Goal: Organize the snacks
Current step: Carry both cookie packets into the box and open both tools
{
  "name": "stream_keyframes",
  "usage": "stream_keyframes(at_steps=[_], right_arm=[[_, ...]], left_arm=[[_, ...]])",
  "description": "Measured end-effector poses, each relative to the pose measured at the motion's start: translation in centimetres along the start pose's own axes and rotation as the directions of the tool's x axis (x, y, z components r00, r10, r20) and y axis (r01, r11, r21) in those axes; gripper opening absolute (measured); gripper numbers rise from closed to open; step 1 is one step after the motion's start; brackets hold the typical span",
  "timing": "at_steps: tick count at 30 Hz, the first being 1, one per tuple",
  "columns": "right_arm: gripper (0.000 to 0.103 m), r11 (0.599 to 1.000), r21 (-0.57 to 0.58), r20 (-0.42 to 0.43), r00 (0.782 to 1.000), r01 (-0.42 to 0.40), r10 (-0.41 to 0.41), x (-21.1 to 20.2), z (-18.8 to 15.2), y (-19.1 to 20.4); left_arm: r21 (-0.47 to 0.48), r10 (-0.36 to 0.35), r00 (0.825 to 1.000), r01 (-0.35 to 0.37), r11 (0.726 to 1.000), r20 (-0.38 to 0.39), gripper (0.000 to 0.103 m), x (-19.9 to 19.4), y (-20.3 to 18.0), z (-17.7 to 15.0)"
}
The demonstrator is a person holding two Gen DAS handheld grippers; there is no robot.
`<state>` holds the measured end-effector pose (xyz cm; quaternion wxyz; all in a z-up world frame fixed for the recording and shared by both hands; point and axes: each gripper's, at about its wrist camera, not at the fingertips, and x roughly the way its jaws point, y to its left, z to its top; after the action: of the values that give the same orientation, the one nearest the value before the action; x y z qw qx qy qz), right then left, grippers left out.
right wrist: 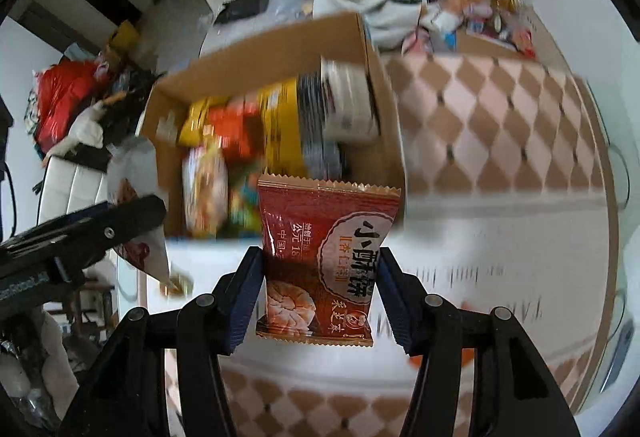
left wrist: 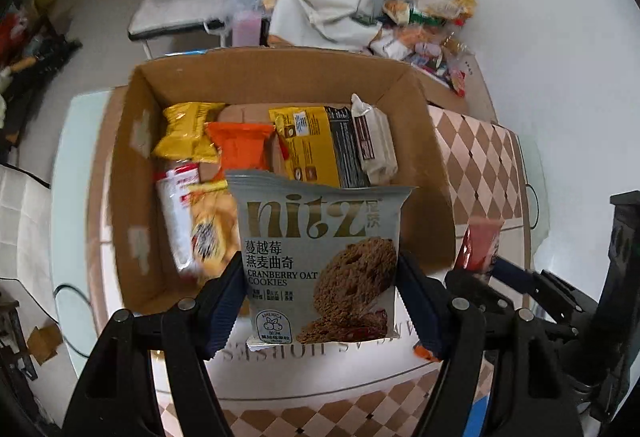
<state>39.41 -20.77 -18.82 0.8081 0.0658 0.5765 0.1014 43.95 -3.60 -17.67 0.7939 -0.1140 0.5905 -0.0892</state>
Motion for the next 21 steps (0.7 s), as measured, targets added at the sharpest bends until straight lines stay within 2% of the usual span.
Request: stream_keyframes(at_steps=[4,8,13,18,20,21], right_arm=[[0.059,0.999,-0.028,-0.026,0.999,0.046,-0.047,2.4,4.7,-0.2],[0.059,0.994,-0.048,-0.060,0.993,0.094,-0.097,4.8,7.0,-0.3],[0.059,0.993,-0.039,-0.098,0.989,0.111,-0.114,7.5,7.7,-0.8],[0.060,0.994,-0.011,-0.159,0.982,0.105,-0.105,9.3,8.2,-1.3],[0.066,0.994,0.004,-0.200,0.974,0.114,-0.111,10.1,8.3,-1.7],[0.083,0.994,0.007,-0.202,0.974,0.108,-0.105,10.4,8.4,-1.8]], left_arm=[[-0.029,-0.005,0.997,0.003,1.000,-0.078,0.071,3.2,1.1,2.8],[-0.025,0.042,0.993,-0.045,0.999,-0.112,0.071,5.6,1.4,4.3],[0.002,0.099,0.987,-0.100,0.995,-0.130,0.071,7.8,1.7,5.3],[0.000,0.088,0.978,-0.089,0.996,-0.190,0.072,9.9,2.0,5.7],[-0.014,0.091,0.967,-0.098,0.995,-0.238,0.073,10.8,2.3,5.7],[-0.016,0.087,0.967,-0.093,0.996,-0.238,0.073,11.0,2.3,5.8]])
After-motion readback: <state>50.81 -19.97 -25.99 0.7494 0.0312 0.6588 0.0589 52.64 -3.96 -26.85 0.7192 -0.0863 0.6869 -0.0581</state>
